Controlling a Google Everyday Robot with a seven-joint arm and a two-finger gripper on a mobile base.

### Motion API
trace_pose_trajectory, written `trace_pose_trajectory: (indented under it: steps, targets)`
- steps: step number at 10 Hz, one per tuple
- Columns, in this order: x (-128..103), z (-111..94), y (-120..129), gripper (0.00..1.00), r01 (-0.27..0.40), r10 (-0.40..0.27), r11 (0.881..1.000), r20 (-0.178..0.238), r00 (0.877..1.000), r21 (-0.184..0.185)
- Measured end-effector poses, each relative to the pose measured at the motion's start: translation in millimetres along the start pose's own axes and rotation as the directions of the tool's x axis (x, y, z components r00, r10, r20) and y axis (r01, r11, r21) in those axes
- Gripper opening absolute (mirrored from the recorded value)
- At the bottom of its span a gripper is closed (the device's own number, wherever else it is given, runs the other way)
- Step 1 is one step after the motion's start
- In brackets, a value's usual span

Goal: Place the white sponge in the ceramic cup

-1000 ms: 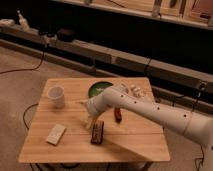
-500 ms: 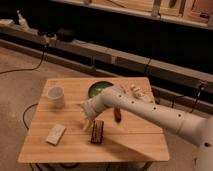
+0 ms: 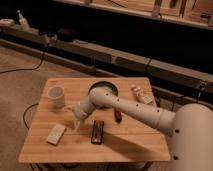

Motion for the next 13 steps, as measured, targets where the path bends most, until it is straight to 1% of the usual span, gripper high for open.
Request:
trace_pose_trajectory:
  steps: [1,2,4,5,6,7,8,9,11,12,13]
  targets:
    - [3.7,6.6,-4.8,0.8,-0.01,0.01,1.0,0.02,1.0,0.006]
    - [5.0,13.5,-8.9,0.8,-0.016,0.016,1.0,0.05,0.999,0.015]
    - [6.8,28.5,-14.5,0.8,-0.033,0.029,0.999,0.122,0.992,0.033]
    - [8.1,31.6,-14.0,0.8,-0.037,0.033,0.999,0.135,0.99,0.032]
    - [9.8,36.2,-11.0,0.8,-0.047,0.044,0.999,0.154,0.987,0.017]
    - [12.3,40.3,-4.4,0.8,-0.052,0.054,0.999,0.157,0.986,-0.014]
    - [15.2,41.4,1.1,0.8,-0.059,0.066,0.997,0.142,0.988,-0.05]
    - [19.7,41.3,7.4,0.8,-0.068,0.079,0.993,0.106,0.991,-0.1]
    - [22.5,38.0,7.6,0.8,-0.075,0.085,0.985,0.057,0.995,-0.155]
    - [20.2,37.9,2.8,0.8,-0.076,0.086,0.985,0.059,0.995,-0.155]
    - [7.3,41.9,-8.1,0.8,-0.08,0.097,0.987,0.116,0.988,-0.141]
